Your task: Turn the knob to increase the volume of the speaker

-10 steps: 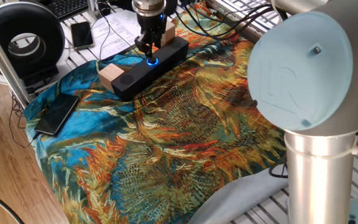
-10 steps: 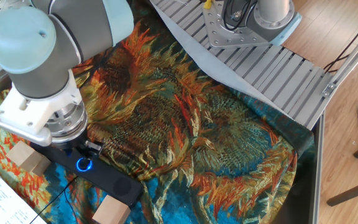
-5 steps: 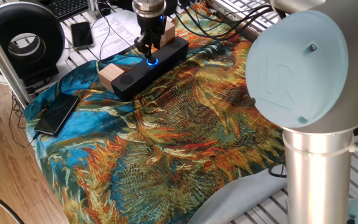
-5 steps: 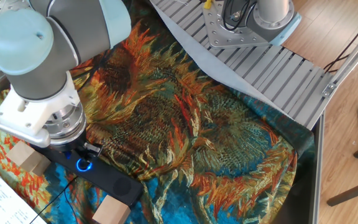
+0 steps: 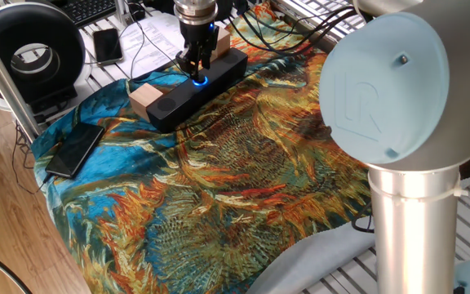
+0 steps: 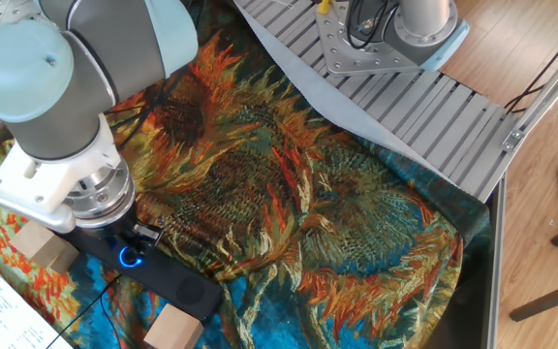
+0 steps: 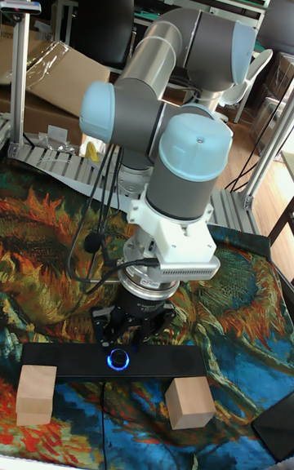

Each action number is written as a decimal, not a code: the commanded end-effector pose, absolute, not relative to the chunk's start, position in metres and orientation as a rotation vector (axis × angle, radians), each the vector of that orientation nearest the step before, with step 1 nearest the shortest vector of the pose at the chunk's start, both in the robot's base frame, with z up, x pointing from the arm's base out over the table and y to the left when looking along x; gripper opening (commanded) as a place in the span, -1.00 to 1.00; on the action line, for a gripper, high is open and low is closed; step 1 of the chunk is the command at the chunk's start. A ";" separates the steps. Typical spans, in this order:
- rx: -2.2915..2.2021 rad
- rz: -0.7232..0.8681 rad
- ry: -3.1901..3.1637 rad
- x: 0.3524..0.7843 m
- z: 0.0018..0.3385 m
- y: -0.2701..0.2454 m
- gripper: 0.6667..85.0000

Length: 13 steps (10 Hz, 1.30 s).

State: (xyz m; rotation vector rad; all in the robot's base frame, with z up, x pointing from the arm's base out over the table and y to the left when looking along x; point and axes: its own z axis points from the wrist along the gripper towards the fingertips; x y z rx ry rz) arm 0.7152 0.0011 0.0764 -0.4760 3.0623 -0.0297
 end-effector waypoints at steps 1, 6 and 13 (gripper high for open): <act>-0.492 -0.020 3.059 0.717 0.072 -0.001 0.09; -0.509 -0.014 3.062 0.718 0.067 0.000 0.07; -0.484 -0.011 3.055 0.722 0.061 0.005 0.00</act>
